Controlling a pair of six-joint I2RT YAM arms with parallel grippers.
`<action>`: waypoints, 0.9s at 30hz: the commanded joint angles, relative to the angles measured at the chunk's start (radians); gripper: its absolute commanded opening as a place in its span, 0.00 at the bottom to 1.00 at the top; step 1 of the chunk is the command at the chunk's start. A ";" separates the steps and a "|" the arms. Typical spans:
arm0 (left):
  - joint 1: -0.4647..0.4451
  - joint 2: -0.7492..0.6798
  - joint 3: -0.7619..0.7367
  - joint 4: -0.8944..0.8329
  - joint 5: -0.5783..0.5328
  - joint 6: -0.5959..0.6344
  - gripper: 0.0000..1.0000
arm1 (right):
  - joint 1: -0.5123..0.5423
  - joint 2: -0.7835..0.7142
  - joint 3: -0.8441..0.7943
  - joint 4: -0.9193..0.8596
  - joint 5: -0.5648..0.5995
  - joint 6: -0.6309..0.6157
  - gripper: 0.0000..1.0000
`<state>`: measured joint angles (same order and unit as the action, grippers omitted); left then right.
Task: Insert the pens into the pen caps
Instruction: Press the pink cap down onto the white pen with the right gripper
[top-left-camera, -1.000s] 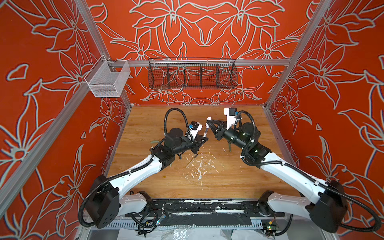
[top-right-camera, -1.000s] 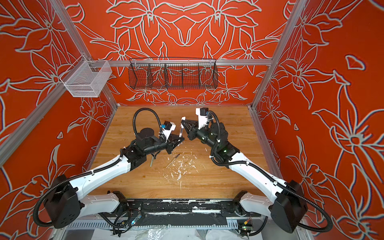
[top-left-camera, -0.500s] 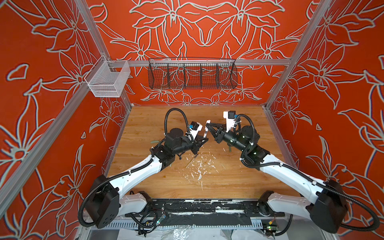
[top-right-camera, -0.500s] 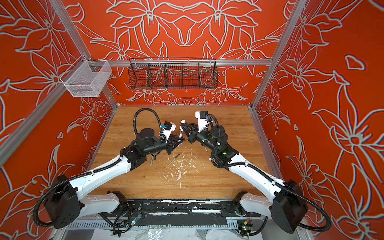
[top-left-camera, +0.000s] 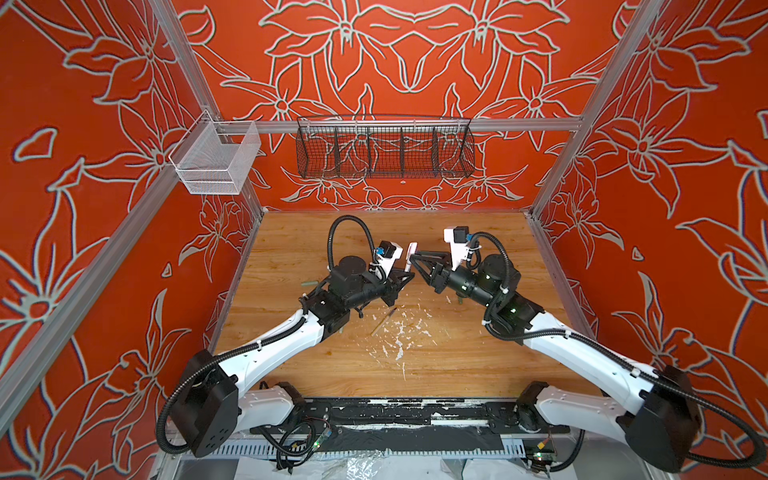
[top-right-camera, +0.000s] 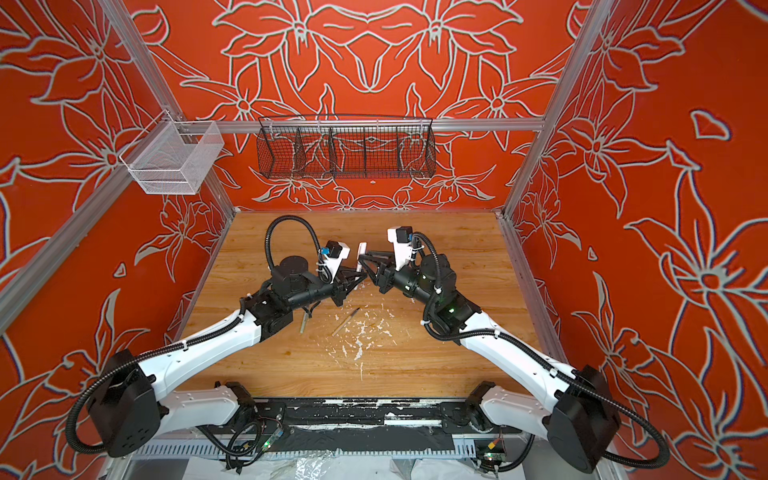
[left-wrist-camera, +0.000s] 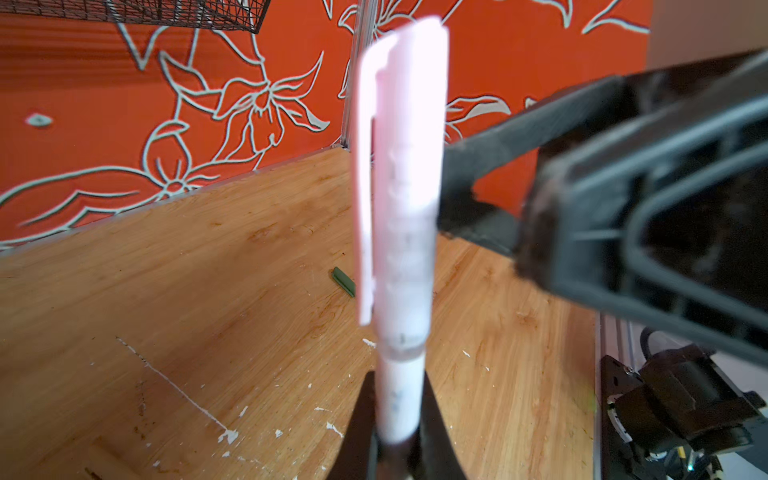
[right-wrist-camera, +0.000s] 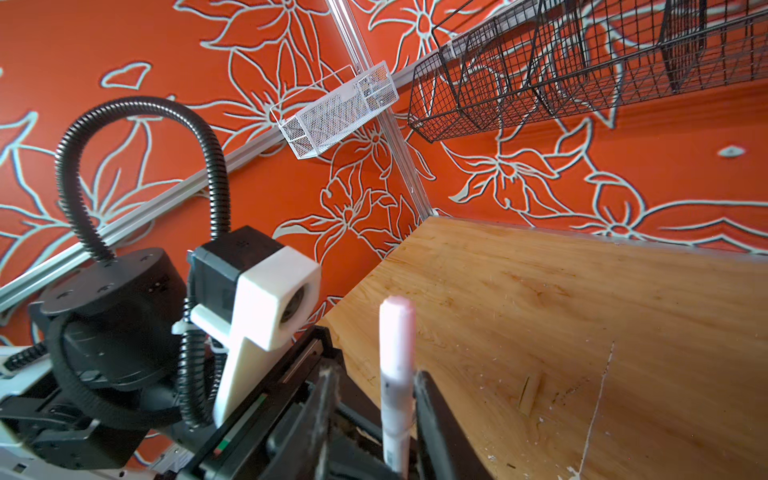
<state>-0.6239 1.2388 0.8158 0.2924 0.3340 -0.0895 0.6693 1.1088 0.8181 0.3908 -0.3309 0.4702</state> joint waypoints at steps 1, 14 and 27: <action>-0.002 -0.024 0.016 -0.007 -0.032 0.037 0.00 | 0.006 -0.047 0.034 -0.092 0.011 -0.033 0.37; -0.001 -0.046 0.044 -0.109 -0.165 0.192 0.00 | -0.011 0.058 0.342 -0.444 0.078 -0.103 0.39; -0.001 -0.039 0.066 -0.122 -0.134 0.107 0.00 | -0.017 0.204 0.432 -0.447 0.015 -0.010 0.34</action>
<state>-0.6235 1.2129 0.8661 0.1513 0.1932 0.0360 0.6556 1.3018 1.2259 -0.0498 -0.2970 0.4160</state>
